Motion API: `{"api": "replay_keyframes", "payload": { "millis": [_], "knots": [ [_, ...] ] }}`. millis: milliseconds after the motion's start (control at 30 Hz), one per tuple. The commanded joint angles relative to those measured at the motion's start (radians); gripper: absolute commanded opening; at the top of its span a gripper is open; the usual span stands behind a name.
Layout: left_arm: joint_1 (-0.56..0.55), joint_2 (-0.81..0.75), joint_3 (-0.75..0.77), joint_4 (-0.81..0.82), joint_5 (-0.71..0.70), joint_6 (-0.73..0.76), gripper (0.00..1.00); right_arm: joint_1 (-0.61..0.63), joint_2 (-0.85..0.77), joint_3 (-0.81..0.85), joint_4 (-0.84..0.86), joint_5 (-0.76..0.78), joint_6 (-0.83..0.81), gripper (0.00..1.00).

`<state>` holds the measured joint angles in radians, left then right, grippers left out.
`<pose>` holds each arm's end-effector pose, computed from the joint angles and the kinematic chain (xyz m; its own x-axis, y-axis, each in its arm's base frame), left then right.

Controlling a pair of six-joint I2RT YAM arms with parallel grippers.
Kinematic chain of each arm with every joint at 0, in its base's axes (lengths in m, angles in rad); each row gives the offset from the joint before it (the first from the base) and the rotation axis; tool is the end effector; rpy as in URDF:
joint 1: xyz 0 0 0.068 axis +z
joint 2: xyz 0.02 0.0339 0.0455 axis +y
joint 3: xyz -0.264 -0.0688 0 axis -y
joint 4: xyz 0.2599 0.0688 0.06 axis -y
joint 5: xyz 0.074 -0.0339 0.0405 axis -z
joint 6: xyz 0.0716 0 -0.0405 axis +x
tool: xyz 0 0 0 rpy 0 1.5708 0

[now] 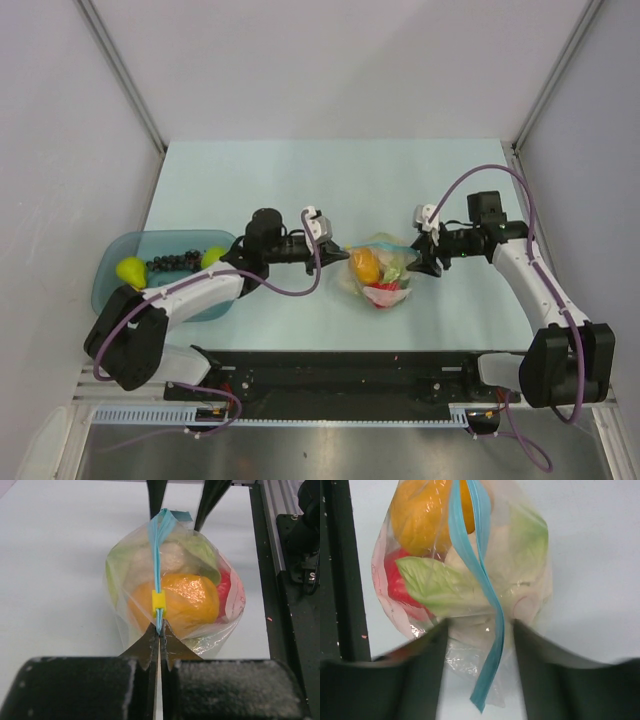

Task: Place the food in the zip-top bag and seal the zipper
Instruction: Adjust the zipper food storage bag at the center of the board.

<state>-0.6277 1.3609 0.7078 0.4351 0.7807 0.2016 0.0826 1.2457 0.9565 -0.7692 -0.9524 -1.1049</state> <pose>0.2373 -0.2345 0.2344 0.0234 0.1588 -0.9870 0.9887 0.1426 0.0464 0.2528 0.0795 0.2464 0.0082 -0.5190 -0.8547 -0.9764 0.1805 -0.1190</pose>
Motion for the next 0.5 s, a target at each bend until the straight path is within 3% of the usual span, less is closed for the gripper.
{"api": "replay_keyframes", "payload": {
  "millis": [0, 67, 167, 233, 300, 467],
  "knots": [
    [-0.021, -0.016, 0.107, -0.082, 0.009, 0.036, 0.0, 0.016, -0.006, 0.126, -0.062, -0.011, 0.035, 0.8],
    [-0.035, -0.019, 0.128, -0.134, 0.012, 0.073, 0.0, 0.045, -0.018, 0.191, -0.036, -0.016, 0.103, 0.86],
    [-0.046, -0.017, 0.156, -0.193, 0.014, 0.117, 0.0, 0.113, -0.048, 0.247, 0.028, -0.032, 0.209, 0.87],
    [-0.055, -0.022, 0.157, -0.208, 0.003, 0.162, 0.0, 0.163, -0.064, 0.254, 0.108, -0.039, 0.275, 0.82],
    [-0.058, -0.019, 0.173, -0.225, 0.006, 0.177, 0.0, 0.242, -0.065, 0.252, 0.16, -0.033, 0.304, 0.69],
    [-0.086, -0.032, 0.194, -0.266, -0.018, 0.226, 0.0, 0.327, -0.005, 0.258, 0.208, -0.028, 0.294, 0.61]
  ]
}}
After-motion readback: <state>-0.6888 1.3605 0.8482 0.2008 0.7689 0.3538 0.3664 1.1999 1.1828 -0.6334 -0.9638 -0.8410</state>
